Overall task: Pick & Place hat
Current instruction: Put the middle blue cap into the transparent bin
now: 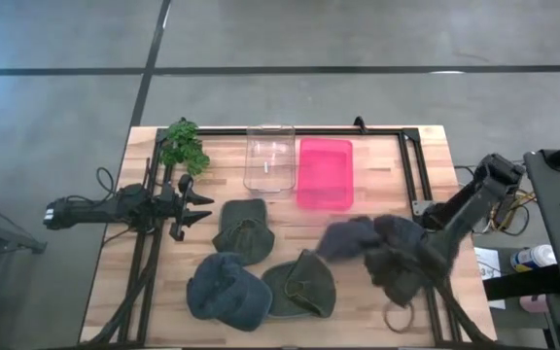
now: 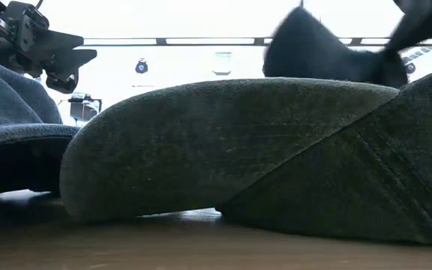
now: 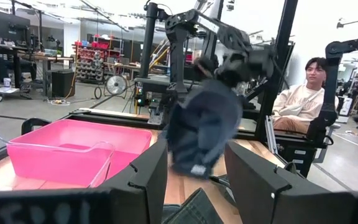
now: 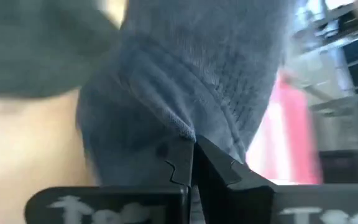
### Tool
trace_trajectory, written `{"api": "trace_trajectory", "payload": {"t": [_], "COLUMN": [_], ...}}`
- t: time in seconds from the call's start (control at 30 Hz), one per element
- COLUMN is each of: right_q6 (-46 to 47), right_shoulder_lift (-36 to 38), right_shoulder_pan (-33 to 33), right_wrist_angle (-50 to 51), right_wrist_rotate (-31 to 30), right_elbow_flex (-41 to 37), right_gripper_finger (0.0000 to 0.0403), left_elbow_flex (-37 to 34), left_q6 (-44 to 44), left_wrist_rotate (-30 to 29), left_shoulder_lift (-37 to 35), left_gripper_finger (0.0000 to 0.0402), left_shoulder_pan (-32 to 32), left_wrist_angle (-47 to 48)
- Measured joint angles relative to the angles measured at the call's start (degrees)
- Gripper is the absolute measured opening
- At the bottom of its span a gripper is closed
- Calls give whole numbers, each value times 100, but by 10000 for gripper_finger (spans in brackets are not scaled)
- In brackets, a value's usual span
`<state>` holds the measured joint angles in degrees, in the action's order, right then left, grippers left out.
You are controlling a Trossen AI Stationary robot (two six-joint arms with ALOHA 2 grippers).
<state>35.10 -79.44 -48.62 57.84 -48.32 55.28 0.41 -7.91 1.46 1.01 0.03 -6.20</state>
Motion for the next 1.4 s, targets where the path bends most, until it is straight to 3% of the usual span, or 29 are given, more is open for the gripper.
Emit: {"api": "trace_trajectory", "payload": {"t": [0.13,0.27,0.53,0.67,0.77,0.9,1.07,1.4], "right_q6": [1223,1741,2471,2778,3661,6081,8431,9441], "right_shoulder_lift": [-349,-652,-1228,-1241,-1033,-558,-241,-658], "right_shoulder_pan": [-754,-1308,-1863,-2042,-2227,-2426,-2542,-2361], "right_wrist_angle": [-3,-8,28,352,707,115,-1307,-1510], "right_wrist_rotate": [492,1223,3102,3516,3827,3635,2529,2151], "right_elbow_flex": [-261,-241,-9,355,555,414,-234,-731], "right_gripper_finger": [19,58,170,210,226,232,233,226], "left_elbow_flex": [0,-1,1,0,2,-1,-1,0], "left_q6": [-2,0,0,-2,-1,-2,-2,0], "left_wrist_rotate": [2,-1,1,1,1,-1,2,2], "left_shoulder_lift": [1,-1,1,1,1,1,-2,0], "left_gripper_finger": [153,153,153,153,153,153,153,153], "left_shoulder_pan": [0,-1,-1,-2,0,-1,-2,0], "left_wrist_angle": [26,26,32,35,44,83,88,122]}}
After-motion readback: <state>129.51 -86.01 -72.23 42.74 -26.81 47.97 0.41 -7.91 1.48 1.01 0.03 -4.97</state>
